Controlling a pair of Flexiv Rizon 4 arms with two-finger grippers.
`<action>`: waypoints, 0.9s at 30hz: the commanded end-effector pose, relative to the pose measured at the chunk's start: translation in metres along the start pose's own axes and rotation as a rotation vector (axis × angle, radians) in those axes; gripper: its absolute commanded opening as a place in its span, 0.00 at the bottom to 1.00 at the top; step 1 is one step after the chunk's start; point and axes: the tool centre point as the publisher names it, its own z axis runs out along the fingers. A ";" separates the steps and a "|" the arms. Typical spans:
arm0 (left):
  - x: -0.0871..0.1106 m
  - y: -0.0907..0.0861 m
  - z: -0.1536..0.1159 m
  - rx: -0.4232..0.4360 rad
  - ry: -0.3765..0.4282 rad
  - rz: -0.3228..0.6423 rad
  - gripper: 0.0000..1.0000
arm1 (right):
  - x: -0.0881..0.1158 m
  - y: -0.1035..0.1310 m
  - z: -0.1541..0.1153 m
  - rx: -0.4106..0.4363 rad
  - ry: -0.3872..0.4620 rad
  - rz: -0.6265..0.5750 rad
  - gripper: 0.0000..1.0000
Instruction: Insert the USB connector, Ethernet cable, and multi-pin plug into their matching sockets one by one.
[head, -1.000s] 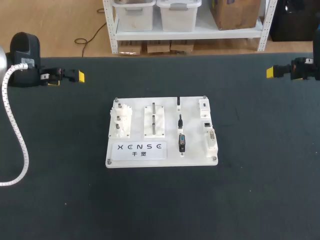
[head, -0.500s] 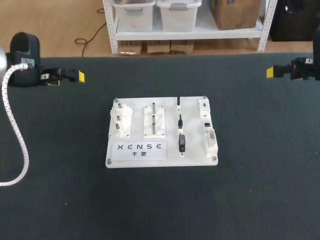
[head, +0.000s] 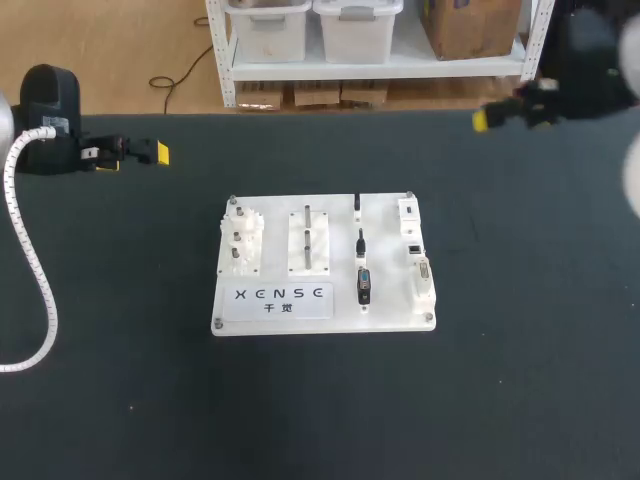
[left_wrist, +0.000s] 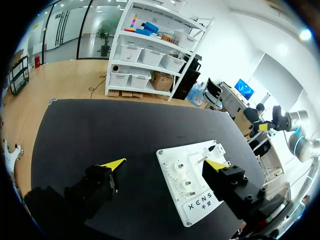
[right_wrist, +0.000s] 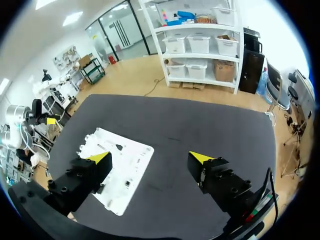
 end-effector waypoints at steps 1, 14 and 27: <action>0.000 0.000 0.000 0.000 0.000 0.000 1.00 | -0.023 0.028 0.041 0.162 0.090 0.036 1.00; 0.000 0.000 0.000 0.000 0.000 0.000 1.00 | -0.004 0.079 0.108 0.285 0.289 0.168 1.00; 0.000 0.000 0.000 0.000 0.000 0.000 1.00 | 0.033 0.088 0.142 0.319 0.416 0.218 1.00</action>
